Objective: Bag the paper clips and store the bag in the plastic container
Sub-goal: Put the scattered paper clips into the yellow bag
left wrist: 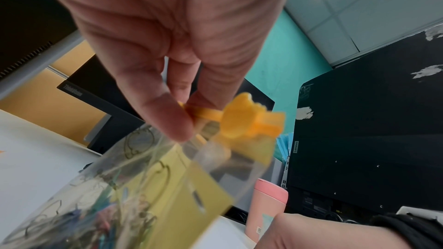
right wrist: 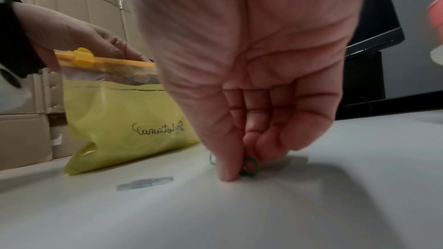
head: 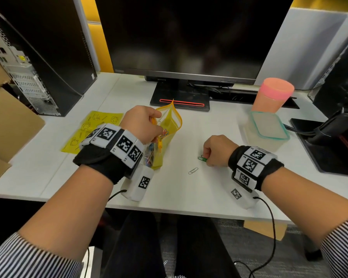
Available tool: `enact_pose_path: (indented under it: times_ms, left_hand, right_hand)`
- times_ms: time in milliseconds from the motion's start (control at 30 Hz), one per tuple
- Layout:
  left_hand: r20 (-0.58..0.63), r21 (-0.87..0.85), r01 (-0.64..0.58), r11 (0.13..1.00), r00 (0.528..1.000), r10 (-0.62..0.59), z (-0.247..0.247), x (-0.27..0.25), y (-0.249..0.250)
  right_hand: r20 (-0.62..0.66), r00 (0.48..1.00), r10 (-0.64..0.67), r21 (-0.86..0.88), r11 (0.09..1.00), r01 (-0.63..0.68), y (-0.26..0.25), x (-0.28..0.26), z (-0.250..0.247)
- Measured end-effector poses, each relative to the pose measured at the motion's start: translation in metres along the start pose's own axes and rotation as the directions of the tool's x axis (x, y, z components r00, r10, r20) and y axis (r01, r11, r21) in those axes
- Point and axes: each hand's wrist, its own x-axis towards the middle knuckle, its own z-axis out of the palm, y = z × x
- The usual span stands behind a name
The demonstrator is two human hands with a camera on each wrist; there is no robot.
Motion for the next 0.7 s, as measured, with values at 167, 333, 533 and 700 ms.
enact_pose_path:
  times_ms: [167, 333, 533, 700]
  left_hand:
    - [0.010, 0.000, 0.000, 1.000, 1.000, 0.000, 0.000, 0.001, 0.000]
    - [0.011, 0.003, 0.003, 1.000, 1.000, -0.003, -0.001, 0.001, -0.001]
    - [0.011, 0.000, 0.002, 1.000, 1.000, -0.002, -0.001, 0.001, 0.000]
    - [0.012, 0.019, 0.006, 1.000, 1.000, -0.006, -0.001, 0.001, 0.001]
  right_hand:
    - [-0.008, 1.000, 0.011, 0.001, 1.000, -0.011, 0.002, 0.001, -0.003]
    - [-0.017, 0.998, 0.065, 0.002, 0.998, -0.065, 0.002, 0.002, -0.007]
    - [0.021, 0.997, 0.079, -0.091, 0.993, -0.076, -0.006, 0.009, -0.008]
    - [0.126, 0.988, 0.088, -0.168, 0.984, -0.066, -0.018, 0.015, -0.012]
